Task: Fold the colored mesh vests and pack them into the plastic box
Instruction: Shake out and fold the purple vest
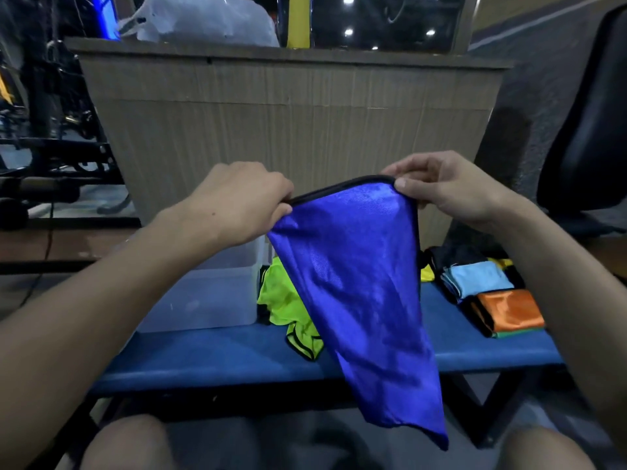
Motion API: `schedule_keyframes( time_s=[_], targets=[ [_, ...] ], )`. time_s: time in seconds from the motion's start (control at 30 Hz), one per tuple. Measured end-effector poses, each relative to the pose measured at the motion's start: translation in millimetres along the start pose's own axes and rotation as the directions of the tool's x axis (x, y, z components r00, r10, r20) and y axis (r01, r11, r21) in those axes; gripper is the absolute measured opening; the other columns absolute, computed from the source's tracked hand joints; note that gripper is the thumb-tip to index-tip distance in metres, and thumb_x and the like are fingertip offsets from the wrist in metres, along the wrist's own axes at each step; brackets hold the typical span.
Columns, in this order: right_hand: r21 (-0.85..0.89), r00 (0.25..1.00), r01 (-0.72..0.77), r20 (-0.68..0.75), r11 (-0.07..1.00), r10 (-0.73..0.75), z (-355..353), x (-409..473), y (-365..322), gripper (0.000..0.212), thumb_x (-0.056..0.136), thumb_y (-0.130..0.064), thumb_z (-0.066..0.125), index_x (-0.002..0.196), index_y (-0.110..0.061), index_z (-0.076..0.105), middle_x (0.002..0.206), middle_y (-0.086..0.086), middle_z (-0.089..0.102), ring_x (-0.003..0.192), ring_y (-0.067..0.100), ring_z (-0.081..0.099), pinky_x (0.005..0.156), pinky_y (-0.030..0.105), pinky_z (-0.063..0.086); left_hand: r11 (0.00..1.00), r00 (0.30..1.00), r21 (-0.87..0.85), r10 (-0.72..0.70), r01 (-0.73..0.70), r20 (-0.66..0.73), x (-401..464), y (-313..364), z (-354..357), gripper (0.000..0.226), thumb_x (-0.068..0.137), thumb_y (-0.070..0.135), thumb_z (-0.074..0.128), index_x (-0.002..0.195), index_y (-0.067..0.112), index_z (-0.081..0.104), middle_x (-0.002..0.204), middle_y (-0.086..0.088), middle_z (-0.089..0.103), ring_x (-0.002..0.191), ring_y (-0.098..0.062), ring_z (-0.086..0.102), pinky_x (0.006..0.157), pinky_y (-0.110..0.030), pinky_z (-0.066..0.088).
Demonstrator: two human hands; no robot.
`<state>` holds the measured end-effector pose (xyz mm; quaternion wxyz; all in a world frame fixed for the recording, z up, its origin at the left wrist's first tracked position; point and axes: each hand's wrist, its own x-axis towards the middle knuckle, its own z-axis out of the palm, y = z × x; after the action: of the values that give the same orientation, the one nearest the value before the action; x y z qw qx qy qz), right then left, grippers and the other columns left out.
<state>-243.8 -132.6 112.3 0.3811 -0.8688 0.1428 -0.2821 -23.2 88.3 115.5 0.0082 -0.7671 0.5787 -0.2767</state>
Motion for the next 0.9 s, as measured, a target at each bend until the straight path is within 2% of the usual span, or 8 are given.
schedule_keyframes(
  time_s=[0.13,0.27,0.33,0.43,0.53,0.73,0.83,0.9],
  targets=[
    [0.007,1.0,0.005,0.0,1.0,-0.005,-3.6,-2.4,11.3,0.014,0.097,-0.01,0.066,0.106,-0.018,0.074,0.088,-0.001,0.075,0.083,0.011,0.065,0.078,0.034,0.051,0.999,0.994,-0.044,0.008,-0.013,-0.108,1.6,2.2,-4.5,0.023,0.103,0.042,0.043,0.111,0.026,0.057,0.099,-0.006,0.061,0.102,-0.032,0.058,0.066,-0.037,0.038],
    [0.018,1.0,-0.013,-0.014,1.0,0.013,-6.8,-4.7,27.4,0.013,0.096,-0.011,0.067,0.099,-0.02,0.075,0.088,0.0,0.076,0.084,0.012,0.069,0.084,0.041,0.054,0.972,0.943,-0.103,0.176,-0.212,-0.283,0.4,4.8,-10.0,0.029,0.101,0.043,0.043,0.111,0.023,0.061,0.11,0.002,0.057,0.103,-0.022,0.045,0.067,-0.034,0.039],
    [0.034,1.0,-0.026,-0.012,0.999,0.026,-6.4,-4.7,32.6,0.015,0.096,-0.009,0.066,0.097,-0.021,0.075,0.088,0.0,0.076,0.084,0.012,0.068,0.085,0.043,0.053,0.964,0.944,-0.145,0.175,-0.222,-0.278,3.4,6.8,-9.6,0.029,0.1,0.042,0.044,0.108,0.021,0.061,0.114,0.002,0.053,0.103,-0.02,0.045,0.073,-0.032,0.038],
    [0.041,0.999,-0.034,-0.011,0.999,0.034,-3.6,-5.6,37.6,0.017,0.096,-0.008,0.067,0.095,-0.023,0.075,0.088,-0.001,0.075,0.084,0.012,0.067,0.084,0.041,0.053,0.902,0.983,-0.4,0.116,-0.163,-0.141,8.0,7.2,-14.5,0.014,0.102,0.035,0.051,0.104,0.024,0.06,0.094,0.014,0.058,0.089,-0.012,0.056,0.073,-0.022,0.039],
    [0.033,0.999,-0.032,0.009,0.999,0.032,-2.7,-15.9,40.4,0.014,0.094,-0.009,0.069,0.099,-0.02,0.075,0.09,0.001,0.076,0.084,0.01,0.066,0.077,0.028,0.051,0.784,0.986,-0.6,0.093,-0.159,-0.14,8.0,8.3,-23.9,0.006,0.099,0.028,0.063,0.104,0.027,0.067,0.087,0.016,0.065,0.084,-0.002,0.061,0.07,-0.007,0.04],
    [0.096,0.946,-0.253,0.235,0.963,0.225,-22.6,-67.3,61.8,0.02,0.089,-0.008,0.068,0.102,0.007,0.067,0.072,0.02,0.054,0.056,0.016,0.049,0.05,0.02,0.039,0.411,0.958,-0.884,0.262,-0.224,-0.121,10.2,42.2,-20.6,0.016,0.1,0.016,0.063,0.116,0.013,0.065,0.085,-0.002,0.063,0.074,-0.009,0.056,0.069,-0.02,0.048],
    [0.137,0.916,-0.379,0.194,0.915,0.351,-49.6,-81.5,58.3,0.026,0.083,-0.004,0.066,0.099,0.015,0.057,0.062,0.013,0.05,0.039,0.012,0.042,0.037,0.017,0.03,0.22,0.949,-0.955,0.29,-0.197,-0.128,19.0,60.8,-8.0,0.016,0.102,0.013,0.06,0.117,0.008,0.063,0.09,-0.015,0.058,0.075,-0.017,0.055,0.066,-0.025,0.051],
    [0.15,0.915,-0.401,0.116,0.904,0.387,-70.8,-77.3,43.6,0.024,0.082,-0.01,0.069,0.097,0.008,0.062,0.054,0.013,0.047,0.031,0.013,0.034,0.041,0.019,0.022,0.068,0.959,-0.986,0.251,-0.154,-0.133,26.0,71.5,-0.2,0.013,0.103,0.01,0.057,0.115,0.008,0.062,0.091,-0.016,0.055,0.073,-0.022,0.057,0.062,-0.03,0.055]
  ],
)
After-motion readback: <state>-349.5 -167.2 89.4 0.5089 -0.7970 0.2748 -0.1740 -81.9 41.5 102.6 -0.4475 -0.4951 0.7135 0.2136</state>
